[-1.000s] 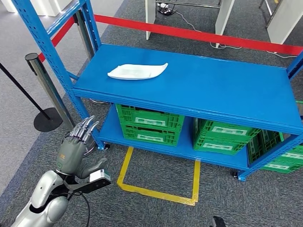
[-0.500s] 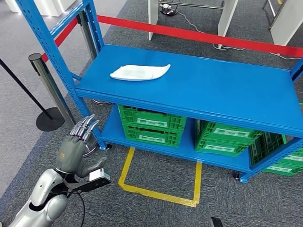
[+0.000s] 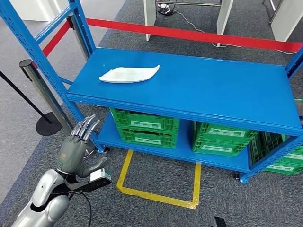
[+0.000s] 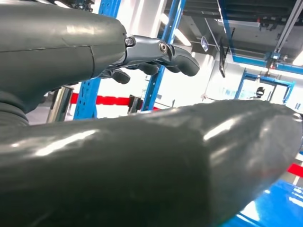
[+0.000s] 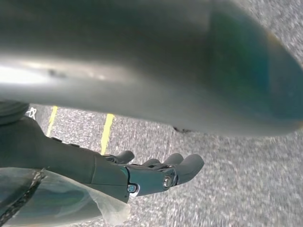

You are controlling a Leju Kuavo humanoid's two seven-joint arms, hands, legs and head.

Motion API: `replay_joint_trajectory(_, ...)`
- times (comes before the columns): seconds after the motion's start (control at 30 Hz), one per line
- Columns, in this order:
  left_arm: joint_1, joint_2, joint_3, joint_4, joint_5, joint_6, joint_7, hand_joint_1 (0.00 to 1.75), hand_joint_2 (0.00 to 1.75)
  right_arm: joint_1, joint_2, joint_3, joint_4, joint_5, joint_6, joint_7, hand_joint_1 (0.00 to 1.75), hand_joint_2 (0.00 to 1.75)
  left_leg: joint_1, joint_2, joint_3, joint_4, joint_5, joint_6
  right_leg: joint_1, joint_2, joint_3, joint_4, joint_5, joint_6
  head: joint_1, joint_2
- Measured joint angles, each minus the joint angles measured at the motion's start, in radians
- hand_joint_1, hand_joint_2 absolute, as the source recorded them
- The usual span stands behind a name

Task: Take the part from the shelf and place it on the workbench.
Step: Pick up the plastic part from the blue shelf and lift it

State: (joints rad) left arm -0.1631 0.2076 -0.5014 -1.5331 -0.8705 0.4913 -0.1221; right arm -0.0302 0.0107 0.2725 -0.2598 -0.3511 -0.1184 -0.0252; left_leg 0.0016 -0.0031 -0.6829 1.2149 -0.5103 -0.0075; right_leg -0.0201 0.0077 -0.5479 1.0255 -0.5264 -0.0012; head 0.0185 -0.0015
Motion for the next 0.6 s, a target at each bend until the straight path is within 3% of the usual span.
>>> replay_joint_trajectory(0.07, -0.001, 0.001, 0.0, 0.0, 0.0, 0.0, 0.0, 0.0, 0.0, -0.001, 0.002, 0.0, 0.0, 0.0, 0.0, 0.0, 0.0, 0.0, -0.007, 0.0, 0.051, -0.122, 0.061, 0.02, 0.002, 0.002, 0.006, -0.002, -0.005, 0.002, 0.002, 0.0)
replay_joint_trajectory(0.1, -0.002, 0.001, 0.0, 0.0, 0.0, 0.0, 0.0, 0.0, 0.0, -0.002, 0.002, 0.0, 0.0, 0.0, 0.0, 0.0, 0.0, 0.0, -0.012, 0.0, 0.065, -0.157, 0.07, 0.029, 0.001, 0.002, 0.005, -0.003, -0.007, 0.006, 0.003, 0.0)
replay_joint_trajectory(0.17, -0.003, 0.002, 0.001, 0.0, 0.0, 0.0, 0.0, 0.0, 0.0, -0.002, 0.004, 0.0, 0.0, 0.0, 0.001, 0.0, 0.0, 0.0, -0.017, 0.001, 0.07, -0.179, 0.063, 0.04, 0.001, 0.0, 0.002, -0.005, -0.007, 0.016, 0.004, 0.0)
replay_joint_trajectory(0.23, -0.004, 0.002, 0.001, 0.0, 0.0, 0.0, 0.0, 0.0, 0.0, -0.001, 0.004, 0.0, 0.0, 0.001, 0.002, 0.0, 0.0, 0.0, -0.012, 0.002, 0.082, -0.203, 0.059, 0.044, 0.002, -0.004, -0.002, -0.003, -0.016, 0.026, 0.005, 0.0)
replay_joint_trajectory(0.3, -0.005, 0.001, 0.0, 0.0, 0.0, 0.0, -0.001, 0.0, 0.0, -0.003, 0.004, 0.0, 0.0, 0.001, 0.001, 0.0, 0.0, 0.0, -0.006, 0.003, 0.096, -0.224, 0.061, 0.046, 0.004, -0.005, -0.034, 0.06, -0.051, 0.032, 0.008, 0.0)
replay_joint_trajectory(0.37, -0.005, 0.0, 0.0, 0.0, 0.0, 0.0, -0.001, 0.0, 0.0, -0.004, 0.004, 0.0, 0.0, 0.001, 0.001, 0.0, 0.0, 0.0, -0.008, 0.003, 0.101, -0.226, 0.058, 0.049, 0.003, -0.005, -0.103, 0.187, -0.1, 0.036, 0.011, 0.0)
replay_joint_trajectory(0.4, -0.004, 0.0, -0.001, 0.001, 0.0, 0.0, -0.001, 0.0, 0.0, -0.002, 0.004, 0.0, 0.001, 0.001, 0.0, 0.0, 0.0, 0.0, -0.008, 0.003, 0.103, -0.225, 0.055, 0.049, 0.003, -0.006, -0.135, 0.237, -0.11, 0.038, 0.011, 0.0)
replay_joint_trajectory(0.43, -0.003, 0.0, -0.002, 0.001, 0.0, 0.0, -0.001, 0.0, 0.0, -0.001, 0.004, 0.0, 0.001, 0.001, 0.0, 0.0, 0.0, 0.0, -0.009, 0.002, 0.105, -0.224, 0.052, 0.049, 0.002, -0.006, -0.153, 0.256, -0.103, 0.04, 0.011, 0.0)
replay_joint_trajectory(0.47, -0.003, 0.0, -0.002, 0.002, 0.0, 0.0, -0.001, 0.0, 0.0, 0.0, 0.004, 0.0, 0.002, 0.001, 0.0, 0.0, 0.0, 0.0, -0.009, 0.0, 0.108, -0.224, 0.049, 0.048, 0.002, -0.006, -0.152, 0.236, -0.075, 0.041, 0.012, 0.0)
replay_joint_trajectory(0.53, -0.002, 0.0, -0.003, 0.002, 0.0, 0.0, -0.001, 0.0, 0.0, 0.0, 0.004, 0.0, 0.003, 0.001, 0.0, 0.0, 0.0, 0.0, -0.009, -0.001, 0.119, -0.221, 0.039, 0.041, 0.002, -0.007, -0.105, 0.118, 0.003, 0.04, 0.012, 0.0)
replay_joint_trajectory(0.6, -0.003, 0.0, -0.003, 0.002, 0.0, 0.0, -0.001, 0.0, 0.0, -0.001, 0.003, 0.0, 0.004, 0.001, 0.0, 0.0, 0.0, 0.0, -0.012, -0.002, 0.121, -0.212, 0.028, 0.031, 0.003, -0.007, -0.056, 0.02, 0.037, 0.033, 0.011, 0.0)
